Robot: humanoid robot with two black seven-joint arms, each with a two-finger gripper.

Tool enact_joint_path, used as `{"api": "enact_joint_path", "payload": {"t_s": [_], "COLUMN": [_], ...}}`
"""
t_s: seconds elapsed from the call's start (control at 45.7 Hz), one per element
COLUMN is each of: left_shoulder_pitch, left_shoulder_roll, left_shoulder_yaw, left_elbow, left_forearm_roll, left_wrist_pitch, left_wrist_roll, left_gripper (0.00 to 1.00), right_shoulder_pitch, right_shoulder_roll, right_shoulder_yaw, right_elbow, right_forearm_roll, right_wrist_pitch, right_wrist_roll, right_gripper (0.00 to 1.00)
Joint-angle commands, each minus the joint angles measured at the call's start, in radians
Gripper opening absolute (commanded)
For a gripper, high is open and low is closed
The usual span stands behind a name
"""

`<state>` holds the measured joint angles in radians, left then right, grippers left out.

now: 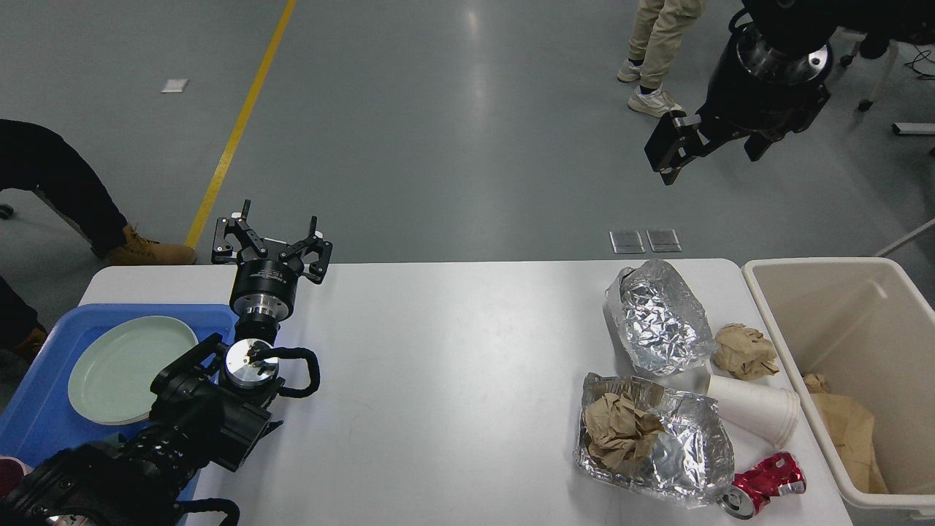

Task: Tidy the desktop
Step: 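Move the right gripper down toward the crumpled foil ball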

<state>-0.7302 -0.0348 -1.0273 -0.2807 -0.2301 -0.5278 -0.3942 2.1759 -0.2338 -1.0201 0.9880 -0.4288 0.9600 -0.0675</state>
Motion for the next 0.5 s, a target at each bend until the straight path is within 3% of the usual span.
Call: {"api": "enact_joint_path", "payload": {"t_s": [0.0,0.11,0.263,0.482], "left_shoulder_pitch": [0.0,0.0,0.0,0.0], "left_shoulder_roll": [0.0,0.0,0.0,0.001], "left_shoulder_yaw": [0.001,0.0,0.0,0.001], "left_elbow": [0.0,0.0,0.0,0.0], "left_forearm_roll": [0.0,0.0,0.0,0.0], "left_wrist_pitch": [0.0,-0.001,0.0,-0.001], "left_wrist_roll": [0.0,0.0,0.0,0.0], "left_gripper": [0.97,0.97,0.97,0.97], "right_shoulder_pitch": [-0.033,-0.111,-0.266,-0.459], "right_shoulder_roll": [-0.018,-0.021,-0.015,0.04], "right_shoulder_yaw": [0.031,0.046,0.048,0.064], "right_elbow": [0.0,0.004,0.034,0.026], "right_forearm_roll": [-0.001,-0.001,-0.005,-0.011], "right_wrist_pitch": [0.0,0.0,-0.245,-0.483], "right_wrist_roll": [0.002,0.002,0.003,0.005], "right_gripper": [1.0,1.0,1.0,1.0]}}
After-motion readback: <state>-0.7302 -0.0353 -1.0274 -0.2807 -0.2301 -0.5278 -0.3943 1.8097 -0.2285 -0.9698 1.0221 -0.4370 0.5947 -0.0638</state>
